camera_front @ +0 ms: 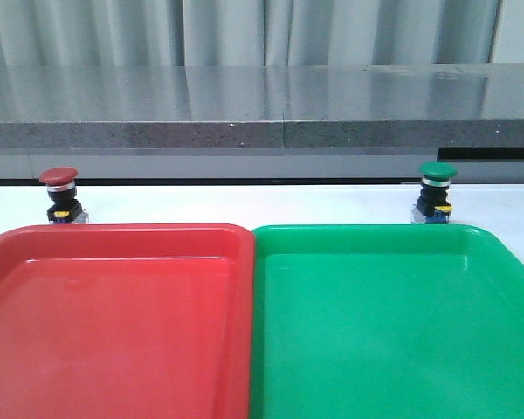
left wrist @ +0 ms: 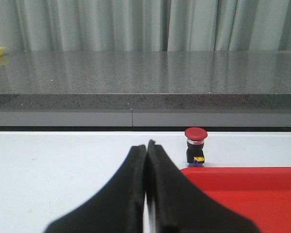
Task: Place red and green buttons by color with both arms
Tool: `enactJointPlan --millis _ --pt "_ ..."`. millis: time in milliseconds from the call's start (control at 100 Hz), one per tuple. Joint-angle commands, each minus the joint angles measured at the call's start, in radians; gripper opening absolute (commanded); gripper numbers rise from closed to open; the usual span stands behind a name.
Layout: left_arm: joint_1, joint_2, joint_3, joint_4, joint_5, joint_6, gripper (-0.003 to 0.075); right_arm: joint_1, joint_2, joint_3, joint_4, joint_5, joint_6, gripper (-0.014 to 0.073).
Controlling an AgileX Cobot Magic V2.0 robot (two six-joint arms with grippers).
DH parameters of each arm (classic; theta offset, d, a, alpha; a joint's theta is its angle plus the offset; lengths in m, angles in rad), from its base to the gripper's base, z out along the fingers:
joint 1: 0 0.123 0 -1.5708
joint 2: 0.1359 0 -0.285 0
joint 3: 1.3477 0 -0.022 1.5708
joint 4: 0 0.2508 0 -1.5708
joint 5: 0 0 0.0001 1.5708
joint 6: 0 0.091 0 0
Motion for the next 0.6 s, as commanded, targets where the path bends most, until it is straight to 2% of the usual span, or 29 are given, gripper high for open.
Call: enactJointPlan --millis 0,590 --pt "0.002 -0.032 0.011 -0.004 -0.088 0.0 -0.002 -0.004 -0.022 -0.018 -0.004 -0.079 0.001 -0.0064" --pt "0.002 -0.032 -0.003 -0.004 -0.113 0.001 -0.0021 -0.004 -0.022 -0.018 -0.004 -0.079 0.001 -0.0064"
